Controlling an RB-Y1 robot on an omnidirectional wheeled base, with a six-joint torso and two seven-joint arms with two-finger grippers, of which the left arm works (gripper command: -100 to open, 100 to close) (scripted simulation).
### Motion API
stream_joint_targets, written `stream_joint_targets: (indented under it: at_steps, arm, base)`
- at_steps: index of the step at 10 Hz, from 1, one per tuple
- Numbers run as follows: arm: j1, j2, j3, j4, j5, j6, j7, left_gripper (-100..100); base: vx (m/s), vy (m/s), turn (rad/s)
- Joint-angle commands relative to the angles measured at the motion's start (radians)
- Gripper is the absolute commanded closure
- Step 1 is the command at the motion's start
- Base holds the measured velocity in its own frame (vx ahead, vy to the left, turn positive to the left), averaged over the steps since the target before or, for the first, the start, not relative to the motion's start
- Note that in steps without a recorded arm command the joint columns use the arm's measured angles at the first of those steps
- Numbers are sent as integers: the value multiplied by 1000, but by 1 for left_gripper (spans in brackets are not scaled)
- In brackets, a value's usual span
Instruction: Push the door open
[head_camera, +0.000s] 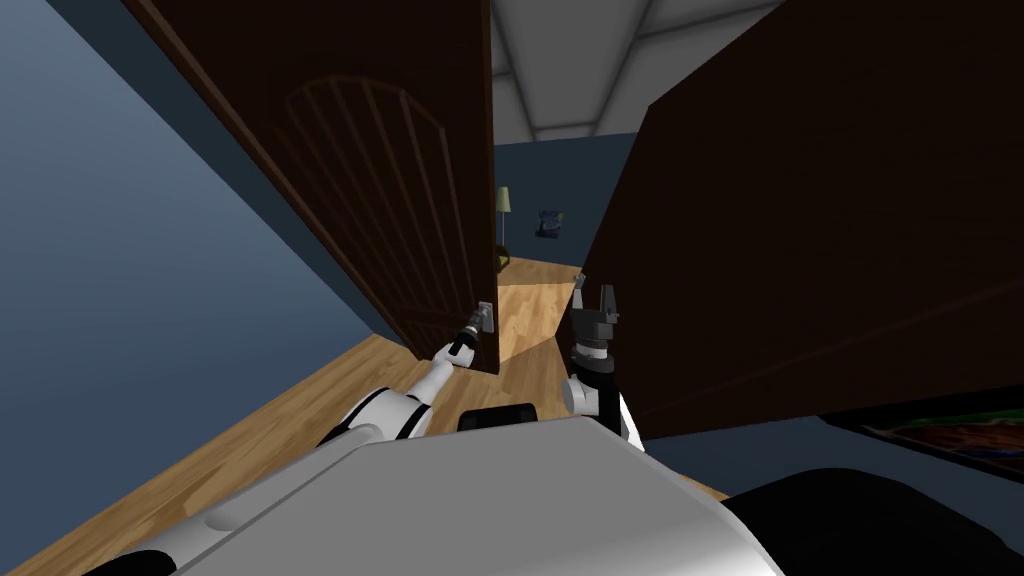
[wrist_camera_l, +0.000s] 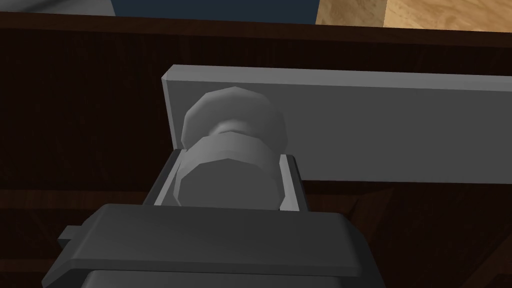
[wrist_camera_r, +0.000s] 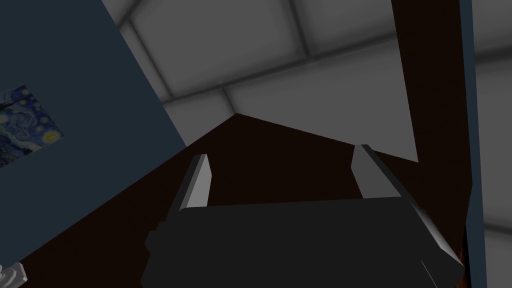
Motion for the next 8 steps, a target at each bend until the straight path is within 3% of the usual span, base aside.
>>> stream_joint_targets:
  at_steps: [1, 5, 6, 7, 8]
  arm:
    - [-27, 14, 18, 33, 7, -18, 0, 100]
    - [-24, 36, 68, 37, 24, -17, -19, 100]
    - [-24, 36, 68, 37, 24, -17, -19, 100]
    - [-22, 44, 90, 38, 31, -16, -27, 100]
    - [-22, 44, 90, 38, 31, -16, -27, 100]
  base:
    - [91, -105, 57]
    - [153, -134, 69]
    - [115, -104, 30]
    - [130, -118, 88]
    - [123, -113, 80]
